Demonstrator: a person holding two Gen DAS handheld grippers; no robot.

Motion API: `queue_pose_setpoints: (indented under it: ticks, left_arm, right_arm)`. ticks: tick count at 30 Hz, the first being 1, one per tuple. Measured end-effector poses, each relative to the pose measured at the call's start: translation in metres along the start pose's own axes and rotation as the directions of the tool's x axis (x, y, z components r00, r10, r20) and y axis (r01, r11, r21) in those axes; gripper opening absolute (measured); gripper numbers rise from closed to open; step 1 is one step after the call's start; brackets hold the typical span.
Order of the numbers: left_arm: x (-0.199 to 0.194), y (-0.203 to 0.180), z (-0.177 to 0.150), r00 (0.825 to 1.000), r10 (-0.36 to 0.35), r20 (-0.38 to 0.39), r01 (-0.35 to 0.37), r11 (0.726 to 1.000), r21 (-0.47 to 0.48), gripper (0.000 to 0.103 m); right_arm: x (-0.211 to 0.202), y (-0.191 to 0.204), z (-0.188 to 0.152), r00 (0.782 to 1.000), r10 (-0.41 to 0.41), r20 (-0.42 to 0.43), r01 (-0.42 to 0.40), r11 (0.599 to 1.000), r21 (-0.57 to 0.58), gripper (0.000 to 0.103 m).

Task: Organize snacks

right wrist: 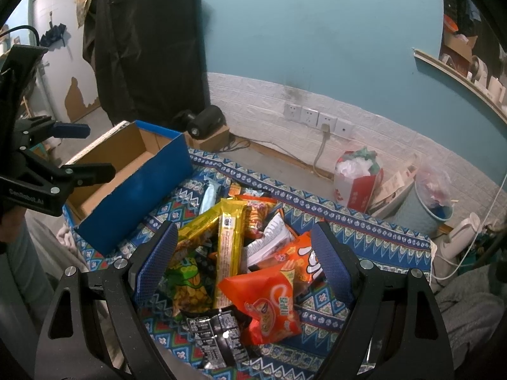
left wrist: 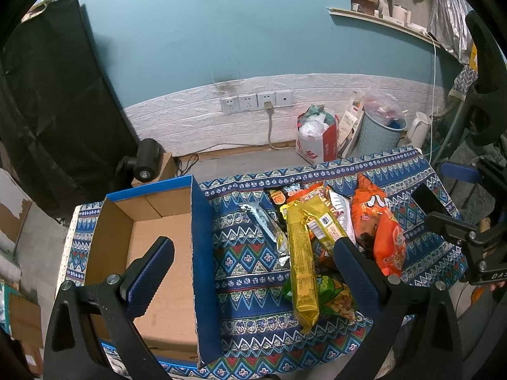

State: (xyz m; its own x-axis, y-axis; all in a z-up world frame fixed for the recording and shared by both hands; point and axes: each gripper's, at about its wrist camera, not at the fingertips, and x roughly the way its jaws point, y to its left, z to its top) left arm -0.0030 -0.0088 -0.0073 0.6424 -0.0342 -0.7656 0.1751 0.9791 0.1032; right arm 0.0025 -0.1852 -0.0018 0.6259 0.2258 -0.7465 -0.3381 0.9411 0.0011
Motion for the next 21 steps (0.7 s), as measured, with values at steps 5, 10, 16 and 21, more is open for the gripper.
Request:
queue_pose_setpoints:
  ticks: [5, 10, 16, 21]
  left_arm:
    - [0.001, -0.001, 0.0, 1.0, -0.001, -0.004, 0.001, 1.0, 0.002, 0.102]
    - [0.004, -0.003, 0.001, 1.0, 0.0, -0.008, 0.0, 1.0, 0.012, 0.102]
    - [0.018, -0.006, -0.003, 0.999, -0.021, -0.045, 0.022, 1.0, 0.016, 0.102]
    - [0.043, -0.009, -0.01, 0.993, -0.046, -0.111, 0.049, 0.999, 0.018, 0.102]
  right_arm:
    - [0.001, 0.001, 0.0, 1.0, -0.001, -0.004, 0.001, 1.0, -0.001, 0.084]
    - [0.005, 0.002, -0.002, 1.0, -0.002, -0.023, 0.001, 1.0, -0.006, 0.084]
    - [0.012, -0.005, -0.006, 0.998, -0.004, -0.056, 0.004, 1.0, 0.004, 0.084]
    - [0.028, -0.019, -0.016, 0.993, -0.023, -0.12, 0.028, 0.999, 0.037, 0.084]
